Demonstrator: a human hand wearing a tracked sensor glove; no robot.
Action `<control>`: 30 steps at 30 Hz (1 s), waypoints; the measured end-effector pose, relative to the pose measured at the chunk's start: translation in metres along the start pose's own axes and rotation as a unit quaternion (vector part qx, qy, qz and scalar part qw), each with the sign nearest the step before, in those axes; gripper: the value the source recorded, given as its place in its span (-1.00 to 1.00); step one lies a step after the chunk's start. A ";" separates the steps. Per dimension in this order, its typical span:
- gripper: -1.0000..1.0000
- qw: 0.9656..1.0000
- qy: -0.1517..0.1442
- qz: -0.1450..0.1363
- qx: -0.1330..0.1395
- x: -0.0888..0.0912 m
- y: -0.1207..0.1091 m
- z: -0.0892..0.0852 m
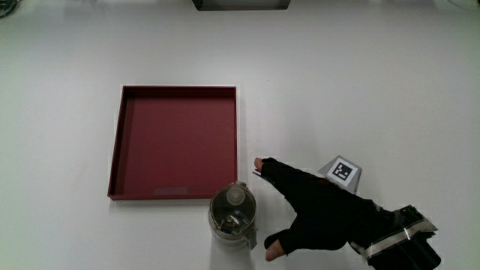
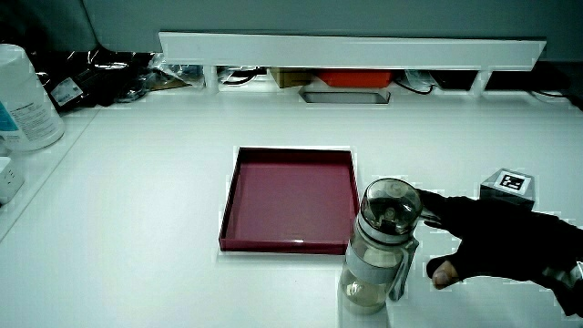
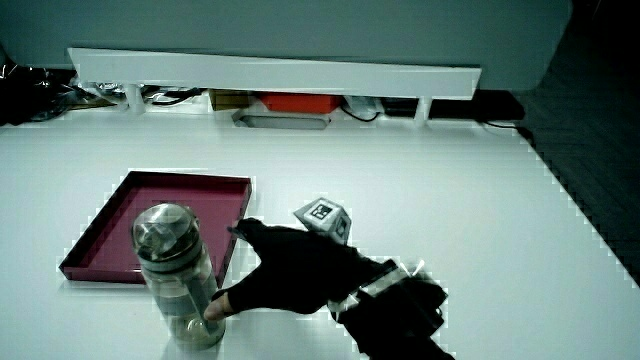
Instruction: Pick bottle
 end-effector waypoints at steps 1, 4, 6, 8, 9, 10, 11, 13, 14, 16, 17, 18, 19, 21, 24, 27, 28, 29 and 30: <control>0.00 1.000 0.005 0.003 -0.003 0.000 0.002 -0.002; 0.00 1.000 0.006 0.008 -0.010 0.005 0.008 -0.009; 0.00 1.000 0.015 0.006 -0.015 0.007 0.011 -0.013; 0.00 1.000 0.010 0.011 -0.020 0.009 0.015 -0.016; 0.00 1.000 0.013 0.007 -0.022 0.010 0.017 -0.018; 0.00 1.000 0.005 0.008 -0.024 0.013 0.019 -0.019; 0.00 1.000 0.011 0.011 -0.026 0.013 0.020 -0.021; 0.00 0.999 0.017 0.013 -0.030 0.016 0.024 -0.023; 0.00 0.999 0.016 0.017 -0.031 0.018 0.025 -0.024; 0.00 0.999 0.026 0.017 -0.036 0.020 0.028 -0.027; 0.00 0.999 0.028 0.014 -0.037 0.020 0.028 -0.028; 0.00 0.999 0.026 0.013 -0.039 0.021 0.029 -0.029; 0.00 0.999 0.030 0.017 -0.038 0.023 0.030 -0.029; 0.00 0.999 0.026 0.022 -0.037 0.024 0.031 -0.030; 0.08 0.998 0.044 0.023 -0.035 0.024 0.031 -0.030; 0.15 0.998 0.047 0.027 -0.030 0.027 0.032 -0.030; 0.17 0.998 0.047 0.031 -0.028 0.027 0.032 -0.030; 0.20 0.998 0.050 0.029 -0.021 0.028 0.032 -0.030; 0.22 0.998 0.055 0.038 -0.011 0.025 0.030 -0.030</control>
